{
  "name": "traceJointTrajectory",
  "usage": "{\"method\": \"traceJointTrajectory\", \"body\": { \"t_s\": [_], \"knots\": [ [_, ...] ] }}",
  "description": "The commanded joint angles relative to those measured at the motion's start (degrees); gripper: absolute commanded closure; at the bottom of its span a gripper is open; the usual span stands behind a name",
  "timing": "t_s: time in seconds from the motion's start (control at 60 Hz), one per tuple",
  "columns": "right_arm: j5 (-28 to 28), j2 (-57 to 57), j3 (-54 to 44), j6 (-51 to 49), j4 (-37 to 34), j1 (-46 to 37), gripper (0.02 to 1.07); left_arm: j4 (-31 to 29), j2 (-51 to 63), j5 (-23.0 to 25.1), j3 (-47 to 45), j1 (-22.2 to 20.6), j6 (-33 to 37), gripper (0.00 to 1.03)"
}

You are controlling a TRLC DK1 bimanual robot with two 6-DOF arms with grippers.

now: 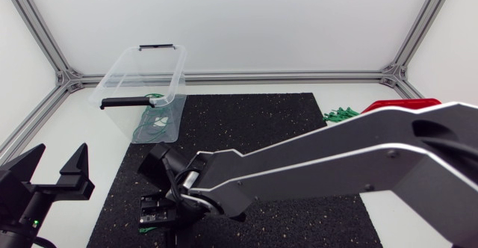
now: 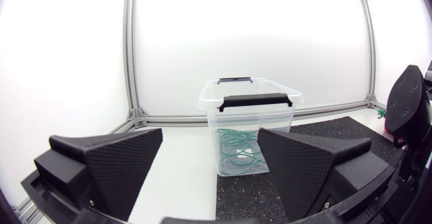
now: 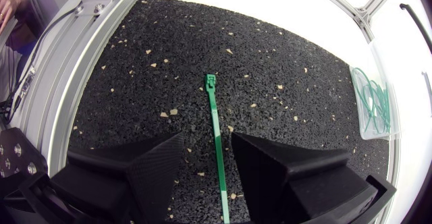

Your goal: Take a green cable tie from the red box, thread the tail through the head to close it, then place it in the transparent bin on the left.

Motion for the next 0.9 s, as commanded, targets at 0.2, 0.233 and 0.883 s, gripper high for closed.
{"method": "traceJointTrajectory", "body": {
  "t_s": [0.2,0.233,0.883],
  "knots": [
    [-0.3,2.8,2.0,-0.1,-0.5,0.2,0.71,-1.3,0.4,-0.2,-2.2,-0.2,-1.4,0.05],
    [-0.3,3.0,2.4,0.0,-1.0,0.1,0.71,-1.3,0.4,-0.2,-2.2,-0.2,-1.4,0.05],
    [-2.0,7.5,6.8,-0.7,-7.1,-2.9,0.99,-1.3,0.4,-0.2,-2.2,-0.1,-1.4,0.05]
  ]
}}
